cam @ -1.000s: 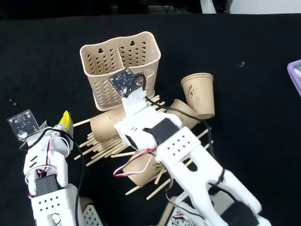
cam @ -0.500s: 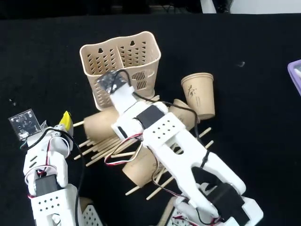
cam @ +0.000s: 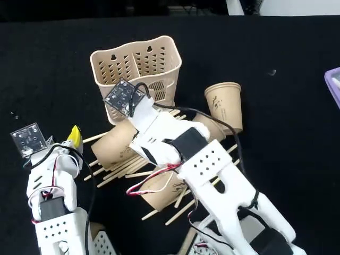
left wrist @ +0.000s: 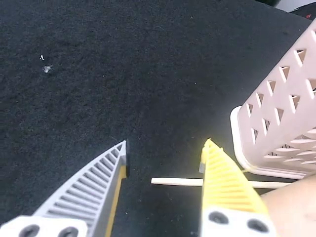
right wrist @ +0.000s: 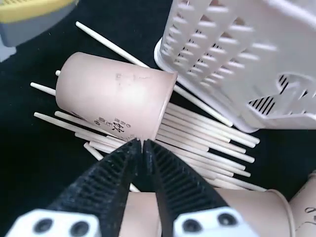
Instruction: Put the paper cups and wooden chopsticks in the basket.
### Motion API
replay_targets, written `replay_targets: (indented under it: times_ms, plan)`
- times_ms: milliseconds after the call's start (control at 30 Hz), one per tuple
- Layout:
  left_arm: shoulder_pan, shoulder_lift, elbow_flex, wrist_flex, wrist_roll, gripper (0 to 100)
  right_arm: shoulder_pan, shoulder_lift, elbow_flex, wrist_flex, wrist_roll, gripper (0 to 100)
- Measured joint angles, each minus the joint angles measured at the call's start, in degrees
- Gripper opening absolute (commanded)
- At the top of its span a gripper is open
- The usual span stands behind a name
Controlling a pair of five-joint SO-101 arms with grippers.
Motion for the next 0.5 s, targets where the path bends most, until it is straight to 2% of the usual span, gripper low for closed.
replay_targets:
  times_ms: [100,200,300,500]
  plan:
    - [0.0,0.0,0.0,0.0,0.0,24,-0.6,0.0,0.0,0.0,-1.3,19.8]
    - [0.0,0.0,0.0,0.0,0.0,24,-1.2,2.9,0.0,-1.9,-8.6,29.5]
    - [0.0,0.0,0.0,0.0,0.0,24,-1.5,7.7,0.0,-5.7,-12.9,28.4]
    - [0.0,0.0,0.0,0.0,0.0,24,-5.9,16.8,-2.4,-7.8,-13.5,26.0]
